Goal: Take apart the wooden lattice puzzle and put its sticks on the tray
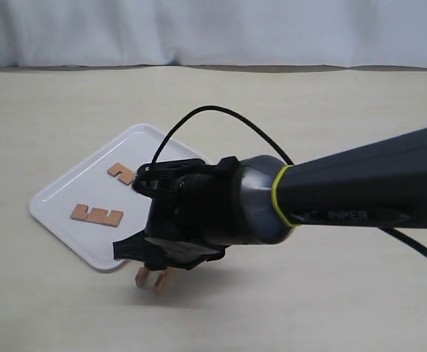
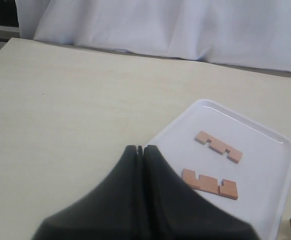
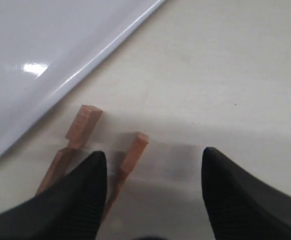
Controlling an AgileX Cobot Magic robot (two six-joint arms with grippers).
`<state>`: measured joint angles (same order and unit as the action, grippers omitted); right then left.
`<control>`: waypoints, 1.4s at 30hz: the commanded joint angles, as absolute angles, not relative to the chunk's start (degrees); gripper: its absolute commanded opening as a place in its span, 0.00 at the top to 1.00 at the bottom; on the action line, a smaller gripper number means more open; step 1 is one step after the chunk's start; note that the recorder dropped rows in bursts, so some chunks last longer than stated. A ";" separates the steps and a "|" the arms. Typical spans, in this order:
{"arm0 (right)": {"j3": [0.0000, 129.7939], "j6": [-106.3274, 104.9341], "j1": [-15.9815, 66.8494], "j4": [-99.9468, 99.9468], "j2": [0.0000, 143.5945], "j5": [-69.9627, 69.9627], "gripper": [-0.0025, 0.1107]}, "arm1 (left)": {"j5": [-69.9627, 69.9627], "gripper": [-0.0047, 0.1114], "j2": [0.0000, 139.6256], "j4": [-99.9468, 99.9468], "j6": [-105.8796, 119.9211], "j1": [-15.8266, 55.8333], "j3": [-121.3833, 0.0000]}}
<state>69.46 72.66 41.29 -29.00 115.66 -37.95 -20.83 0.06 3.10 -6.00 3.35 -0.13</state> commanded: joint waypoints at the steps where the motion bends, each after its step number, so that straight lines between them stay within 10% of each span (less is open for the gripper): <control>1: 69.24 73.85 41.25 -28.80 116.08 -35.62 0.53 | -20.28 0.96 0.00 3.54 -6.15 3.40 0.00; 9: 69.24 74.90 41.40 -28.80 116.08 -35.84 0.94 | -20.28 0.96 0.00 3.54 -6.15 3.40 0.00; 27: 73.38 71.55 41.29 -47.36 103.13 -37.56 0.94 | -20.28 0.96 0.00 3.06 -6.15 3.40 0.00; 42: 83.01 71.45 30.47 -51.89 119.52 -14.27 0.94 | -20.28 0.96 0.00 3.06 -6.15 3.40 0.00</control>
